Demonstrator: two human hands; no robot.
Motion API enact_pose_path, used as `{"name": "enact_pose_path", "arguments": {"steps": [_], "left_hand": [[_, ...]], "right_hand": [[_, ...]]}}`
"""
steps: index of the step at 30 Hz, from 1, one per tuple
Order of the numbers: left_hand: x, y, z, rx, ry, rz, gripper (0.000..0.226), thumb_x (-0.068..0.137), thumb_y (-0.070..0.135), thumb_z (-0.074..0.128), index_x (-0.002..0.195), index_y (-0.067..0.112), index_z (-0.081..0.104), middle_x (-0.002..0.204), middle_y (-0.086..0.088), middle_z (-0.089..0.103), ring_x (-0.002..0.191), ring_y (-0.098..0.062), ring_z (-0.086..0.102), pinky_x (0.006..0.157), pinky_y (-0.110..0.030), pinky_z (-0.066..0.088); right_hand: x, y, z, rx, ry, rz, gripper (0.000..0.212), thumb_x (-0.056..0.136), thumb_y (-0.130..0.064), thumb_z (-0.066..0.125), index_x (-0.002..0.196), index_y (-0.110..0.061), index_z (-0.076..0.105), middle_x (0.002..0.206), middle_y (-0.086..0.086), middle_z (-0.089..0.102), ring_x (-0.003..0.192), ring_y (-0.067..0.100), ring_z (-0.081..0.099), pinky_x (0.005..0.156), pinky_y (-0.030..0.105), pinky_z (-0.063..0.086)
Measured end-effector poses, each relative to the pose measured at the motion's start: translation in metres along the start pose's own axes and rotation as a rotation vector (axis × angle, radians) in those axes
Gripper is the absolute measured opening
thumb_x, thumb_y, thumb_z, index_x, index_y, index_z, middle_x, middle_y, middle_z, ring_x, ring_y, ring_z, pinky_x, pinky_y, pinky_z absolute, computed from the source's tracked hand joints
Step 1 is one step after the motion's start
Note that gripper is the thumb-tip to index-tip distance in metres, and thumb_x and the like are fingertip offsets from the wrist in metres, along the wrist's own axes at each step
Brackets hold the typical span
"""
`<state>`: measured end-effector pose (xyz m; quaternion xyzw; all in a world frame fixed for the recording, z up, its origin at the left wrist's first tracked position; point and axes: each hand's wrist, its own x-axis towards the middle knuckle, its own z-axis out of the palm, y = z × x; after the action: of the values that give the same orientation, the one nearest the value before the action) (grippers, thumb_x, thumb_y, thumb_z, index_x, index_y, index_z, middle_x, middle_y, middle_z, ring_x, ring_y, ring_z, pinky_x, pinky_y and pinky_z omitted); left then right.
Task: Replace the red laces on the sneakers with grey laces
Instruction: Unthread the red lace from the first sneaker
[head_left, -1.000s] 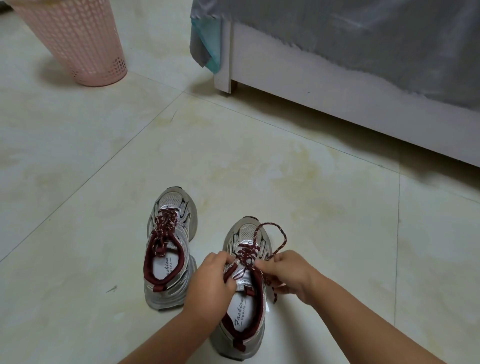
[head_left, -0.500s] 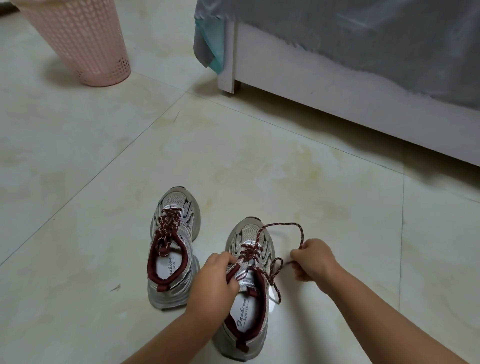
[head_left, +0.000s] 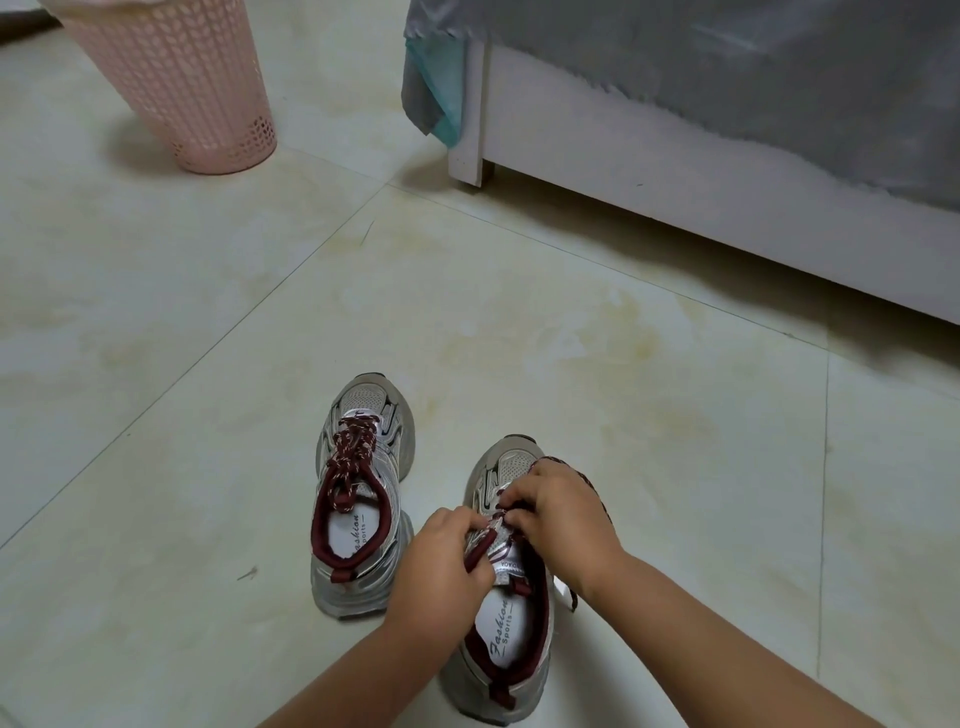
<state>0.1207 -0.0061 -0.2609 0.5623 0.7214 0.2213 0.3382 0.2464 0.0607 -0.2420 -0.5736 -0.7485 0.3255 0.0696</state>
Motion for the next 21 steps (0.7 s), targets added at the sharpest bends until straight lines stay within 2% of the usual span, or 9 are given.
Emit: {"name": "enact_pose_path", "arguments": {"steps": [4,7,11,13,16,17,19,21], "left_hand": [[0.001,-0.002,0.0,-0.002,0.004,0.019,0.026,0.078,0.013,0.06,0.103,0.021,0.06,0.1,0.009,0.056,0.089,-0.006,0.055,0.073,-0.012,0.037],[0.001,-0.002,-0.001,-0.004,0.008,0.03,0.026,0.078,0.012,0.06,0.103,0.02,0.06,0.097,0.011,0.054,0.087,-0.005,0.054,0.071,-0.009,0.034],[-0.003,-0.003,-0.002,-0.028,-0.002,0.048,0.028,0.079,0.009,0.058,0.105,0.019,0.06,0.098,0.01,0.055,0.083,-0.003,0.054,0.072,-0.007,0.037],[-0.005,-0.005,-0.003,-0.031,0.002,0.065,0.028,0.08,0.008,0.057,0.105,0.019,0.06,0.097,0.011,0.055,0.082,0.0,0.052,0.072,-0.002,0.036],[-0.007,-0.006,-0.004,-0.033,0.002,0.069,0.026,0.081,0.01,0.058,0.104,0.021,0.06,0.098,0.011,0.055,0.084,0.0,0.052,0.074,-0.004,0.038],[-0.007,-0.006,-0.004,-0.034,-0.001,0.069,0.025,0.081,0.01,0.058,0.104,0.021,0.06,0.098,0.01,0.056,0.085,-0.001,0.053,0.074,-0.006,0.039],[-0.007,-0.006,-0.005,-0.025,0.002,0.069,0.024,0.081,0.009,0.057,0.102,0.02,0.06,0.096,0.01,0.055,0.084,-0.002,0.054,0.073,-0.006,0.038],[-0.007,-0.006,-0.004,-0.014,0.007,0.066,0.024,0.08,0.009,0.057,0.101,0.02,0.059,0.095,0.011,0.054,0.083,-0.002,0.053,0.071,-0.003,0.037]], "right_hand": [[0.003,0.0,0.005,-0.074,-0.011,-0.084,0.017,0.082,-0.015,0.063,0.095,-0.021,0.072,0.09,-0.003,0.053,0.098,0.014,0.047,0.071,0.021,0.031],[0.008,0.0,0.008,-0.075,-0.025,-0.054,0.017,0.079,-0.005,0.06,0.086,-0.018,0.069,0.078,-0.01,0.042,0.086,0.011,0.043,0.067,0.024,0.031],[0.014,-0.001,0.009,-0.008,-0.097,0.014,0.029,0.077,0.006,0.048,0.067,-0.021,0.048,0.077,-0.007,0.044,0.08,0.014,0.042,0.062,0.027,0.029],[0.014,0.001,0.007,0.169,-0.067,0.122,0.033,0.075,0.01,0.042,0.062,-0.021,0.041,0.071,-0.004,0.046,0.069,0.015,0.043,0.055,0.022,0.032],[0.01,0.009,0.004,0.633,0.02,0.371,0.032,0.085,0.009,0.04,0.064,-0.015,0.045,0.063,0.0,0.045,0.054,0.011,0.039,0.043,0.012,0.032],[0.008,0.01,0.002,0.69,0.022,0.403,0.031,0.087,0.007,0.04,0.066,-0.014,0.047,0.063,0.001,0.046,0.053,0.011,0.039,0.043,0.012,0.033],[0.008,0.008,0.0,0.619,-0.001,0.342,0.027,0.088,0.004,0.043,0.073,-0.016,0.051,0.069,0.001,0.048,0.062,0.014,0.044,0.053,0.016,0.038],[0.01,0.001,-0.005,0.452,-0.023,0.177,0.017,0.086,-0.003,0.052,0.086,-0.019,0.059,0.077,-0.006,0.049,0.076,0.014,0.046,0.07,0.023,0.039]]}}
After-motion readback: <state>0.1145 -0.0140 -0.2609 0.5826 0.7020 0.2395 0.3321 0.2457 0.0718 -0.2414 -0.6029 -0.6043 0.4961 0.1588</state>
